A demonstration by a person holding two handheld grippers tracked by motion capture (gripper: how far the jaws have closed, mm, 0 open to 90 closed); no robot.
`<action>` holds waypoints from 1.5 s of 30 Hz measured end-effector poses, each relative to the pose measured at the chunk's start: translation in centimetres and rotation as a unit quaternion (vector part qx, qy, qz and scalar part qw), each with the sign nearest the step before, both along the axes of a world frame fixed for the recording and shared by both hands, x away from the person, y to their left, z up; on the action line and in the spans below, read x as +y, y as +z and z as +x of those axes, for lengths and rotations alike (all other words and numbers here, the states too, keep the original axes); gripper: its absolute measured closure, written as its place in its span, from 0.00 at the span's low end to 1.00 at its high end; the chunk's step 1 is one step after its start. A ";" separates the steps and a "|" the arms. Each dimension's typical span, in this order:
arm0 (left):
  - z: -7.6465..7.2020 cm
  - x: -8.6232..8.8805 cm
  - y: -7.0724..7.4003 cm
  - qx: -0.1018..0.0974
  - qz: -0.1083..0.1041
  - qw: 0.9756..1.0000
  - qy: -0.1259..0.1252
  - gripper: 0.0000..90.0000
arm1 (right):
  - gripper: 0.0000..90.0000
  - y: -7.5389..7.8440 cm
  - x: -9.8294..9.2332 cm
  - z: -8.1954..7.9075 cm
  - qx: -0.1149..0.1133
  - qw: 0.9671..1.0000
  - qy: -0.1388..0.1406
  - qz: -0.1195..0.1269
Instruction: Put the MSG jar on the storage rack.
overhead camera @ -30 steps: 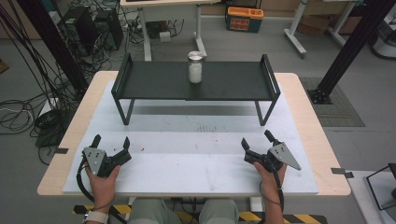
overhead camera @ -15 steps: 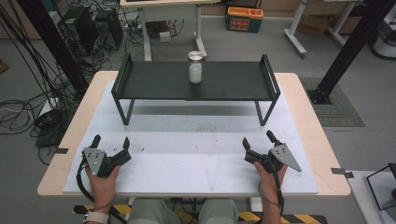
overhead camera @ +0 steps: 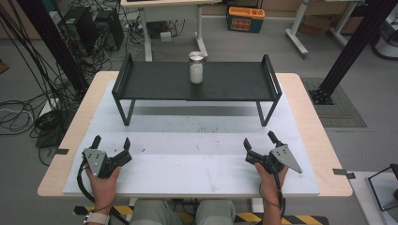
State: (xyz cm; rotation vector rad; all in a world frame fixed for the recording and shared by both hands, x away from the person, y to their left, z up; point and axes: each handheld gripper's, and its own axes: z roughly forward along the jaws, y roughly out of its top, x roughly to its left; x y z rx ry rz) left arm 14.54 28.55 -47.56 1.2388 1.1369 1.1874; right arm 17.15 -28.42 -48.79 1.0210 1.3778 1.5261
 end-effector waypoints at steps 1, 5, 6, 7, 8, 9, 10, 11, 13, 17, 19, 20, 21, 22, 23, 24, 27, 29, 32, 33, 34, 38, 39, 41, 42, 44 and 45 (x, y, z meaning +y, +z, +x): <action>0.0 0.0 0.0 0.000 0.000 1.000 0.000 0.01 | 0.04 0.0 0.0 0.0 0.001 1.000 0.000 -0.002; 0.0 0.0 0.0 0.001 0.000 1.000 0.001 0.01 | 0.04 0.1 0.0 0.0 0.002 1.000 0.001 -0.005; 0.0 0.0 0.0 0.001 -0.001 1.000 0.001 0.01 | 0.04 0.1 0.0 0.0 0.002 1.000 0.001 -0.005; 0.0 0.0 0.0 0.002 0.000 1.000 0.001 0.01 | 0.04 0.1 0.0 0.0 0.002 1.000 0.000 -0.005; 0.0 0.0 0.1 0.002 -0.001 1.000 0.001 0.01 | 0.04 0.1 0.1 0.0 0.002 1.000 0.000 -0.005; 0.0 0.0 0.1 0.002 0.000 1.000 0.001 0.01 | 0.04 0.1 0.0 0.0 0.002 1.000 0.001 -0.006; 0.0 0.0 0.0 0.001 0.000 1.000 0.001 0.01 | 0.04 0.1 0.0 0.0 0.002 1.000 0.001 -0.007; 0.0 0.0 0.0 0.001 0.000 1.000 0.001 0.01 | 0.04 0.1 0.0 0.0 0.001 1.000 0.001 -0.006; 0.0 0.0 0.0 0.001 -0.001 1.000 0.001 0.01 | 0.04 0.1 0.1 0.0 0.000 1.000 0.000 -0.005; 0.0 0.0 0.0 0.001 0.000 1.000 0.001 0.01 | 0.04 0.1 0.1 0.0 0.000 1.000 0.000 -0.004; 0.0 0.0 0.0 0.000 0.000 1.000 0.001 0.01 | 0.05 0.0 0.0 0.0 0.000 1.000 0.000 -0.004; 0.0 0.0 0.0 0.001 -0.001 1.000 0.001 0.01 | 0.05 0.0 0.0 0.0 0.000 1.000 0.000 -0.003; 0.0 0.0 0.0 0.001 0.000 1.000 0.001 0.01 | 0.05 0.0 0.0 0.0 0.000 1.000 0.000 -0.003; 0.0 0.0 0.0 0.001 -0.001 1.000 0.001 0.01 | 0.05 0.0 0.1 0.0 0.000 1.000 0.000 -0.003; 0.0 0.0 0.0 0.001 -0.001 1.000 0.001 0.01 | 0.05 0.0 0.1 0.0 0.000 1.000 0.000 -0.003; 0.0 0.0 0.0 0.001 0.000 1.000 0.001 0.01 | 0.05 0.0 0.1 0.0 0.000 1.000 0.000 -0.003; 0.0 0.0 0.0 0.001 0.000 1.000 0.001 0.01 | 0.05 0.0 0.1 0.0 -0.001 1.000 -0.001 -0.003; 0.0 0.0 0.0 0.001 -0.001 1.000 0.001 0.01 | 0.05 0.0 0.1 0.0 -0.001 1.000 -0.002 -0.002; 0.0 0.0 0.0 0.001 -0.001 1.000 0.001 0.01 | 0.05 0.0 0.1 0.0 -0.001 1.000 -0.002 -0.003; 0.0 0.0 0.1 0.002 -0.001 1.000 0.001 0.01 | 0.05 0.0 0.1 0.0 0.000 1.000 -0.003 -0.003; 0.0 0.0 0.1 0.002 -0.001 1.000 0.001 0.01 | 0.05 0.0 0.1 0.0 0.000 1.000 -0.003 -0.003; 0.0 0.0 0.0 0.000 -0.001 1.000 0.001 0.01 | 0.05 0.0 0.1 0.0 -0.001 1.000 -0.002 -0.003; 0.0 0.0 0.0 0.001 -0.001 1.000 0.001 0.01 | 0.05 0.0 0.1 0.0 -0.001 1.000 -0.002 -0.003; 0.0 0.0 0.1 0.002 -0.001 1.000 0.002 0.01 | 0.05 0.0 0.1 0.0 0.000 1.000 -0.002 -0.003; 0.0 0.0 0.1 0.002 -0.001 1.000 0.002 0.01 | 0.05 0.1 0.1 0.0 0.001 1.000 -0.002 -0.003; 0.0 0.0 0.0 0.000 -0.001 1.000 0.001 0.01 | 0.05 0.0 0.1 0.0 0.000 1.000 -0.001 -0.004; 0.0 0.0 0.0 0.000 -0.002 1.000 0.001 0.01 | 0.05 0.0 0.1 0.0 -0.001 1.000 -0.002 -0.003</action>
